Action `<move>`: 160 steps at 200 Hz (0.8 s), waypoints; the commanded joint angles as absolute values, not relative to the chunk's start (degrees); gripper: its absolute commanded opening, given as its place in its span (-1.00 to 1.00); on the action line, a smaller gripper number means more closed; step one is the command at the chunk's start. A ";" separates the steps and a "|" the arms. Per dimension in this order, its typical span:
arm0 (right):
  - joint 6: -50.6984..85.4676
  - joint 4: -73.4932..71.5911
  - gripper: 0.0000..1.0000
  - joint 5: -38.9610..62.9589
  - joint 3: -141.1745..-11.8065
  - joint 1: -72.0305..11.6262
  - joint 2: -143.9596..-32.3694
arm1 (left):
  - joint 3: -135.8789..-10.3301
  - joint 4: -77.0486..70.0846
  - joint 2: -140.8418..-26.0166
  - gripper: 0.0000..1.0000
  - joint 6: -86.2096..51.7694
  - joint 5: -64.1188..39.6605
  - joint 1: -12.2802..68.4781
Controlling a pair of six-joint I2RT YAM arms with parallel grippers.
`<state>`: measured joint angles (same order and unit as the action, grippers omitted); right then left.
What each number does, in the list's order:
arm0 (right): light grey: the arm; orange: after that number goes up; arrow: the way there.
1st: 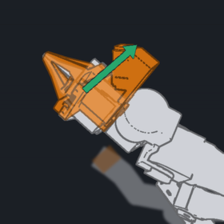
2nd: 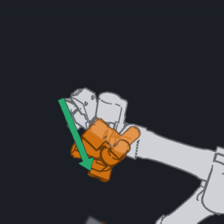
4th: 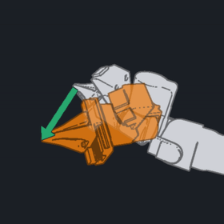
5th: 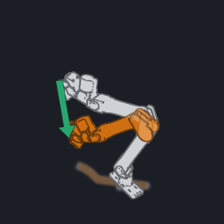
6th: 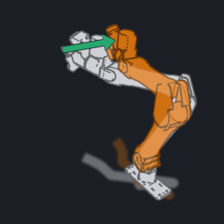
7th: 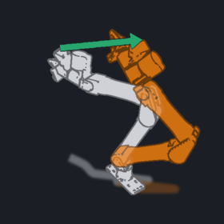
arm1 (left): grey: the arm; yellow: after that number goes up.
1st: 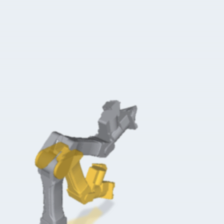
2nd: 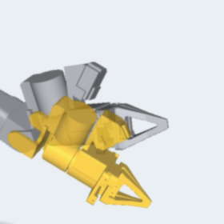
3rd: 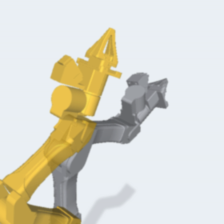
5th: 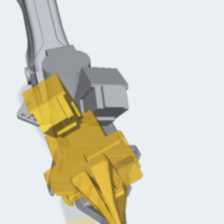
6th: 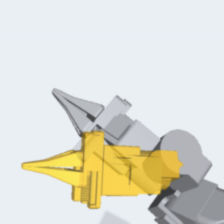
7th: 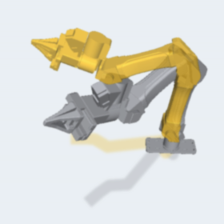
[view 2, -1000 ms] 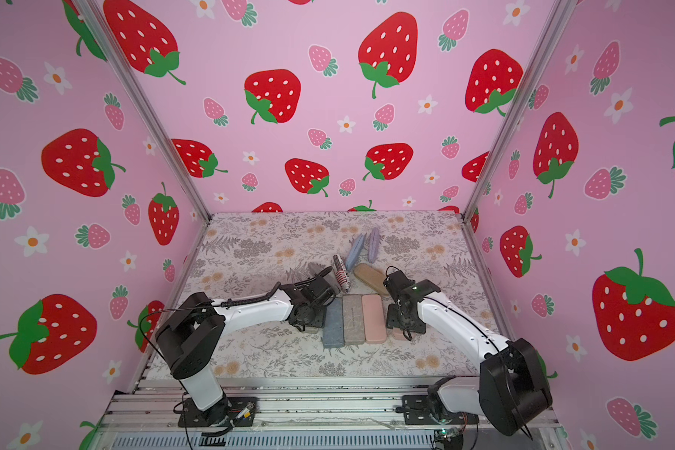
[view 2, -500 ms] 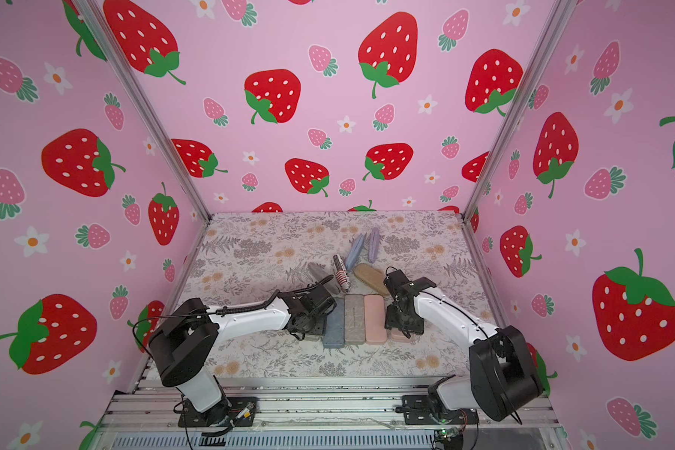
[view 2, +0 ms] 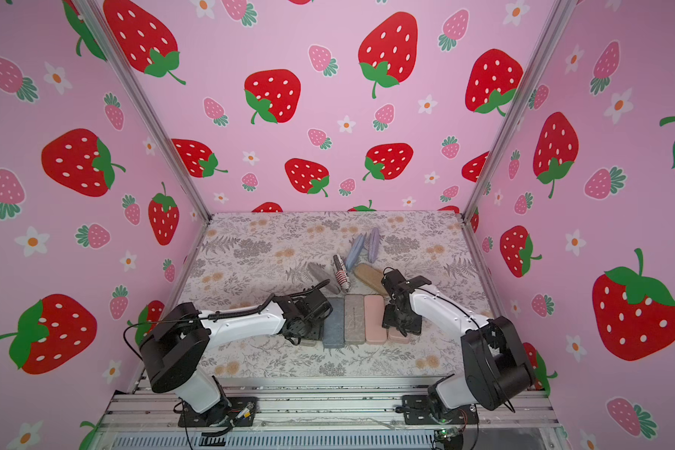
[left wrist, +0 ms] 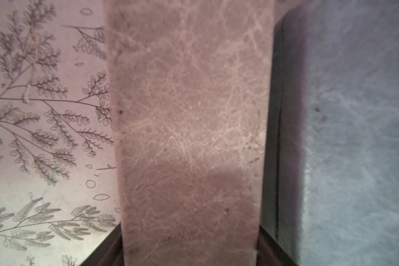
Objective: Close the glasses case
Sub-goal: Place the glasses case at the center of the board.
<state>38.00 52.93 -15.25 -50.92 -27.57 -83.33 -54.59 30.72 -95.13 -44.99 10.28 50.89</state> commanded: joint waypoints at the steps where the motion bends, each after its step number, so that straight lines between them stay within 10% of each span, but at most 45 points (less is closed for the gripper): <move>1: 38.85 52.30 0.45 -13.98 -50.75 -27.33 -84.09 | -53.94 32.05 -94.46 0.48 -46.55 10.99 51.17; 160: 40.84 58.38 0.61 -18.73 -54.89 -27.04 -77.33 | -56.08 35.81 -85.99 0.73 -46.89 15.15 51.50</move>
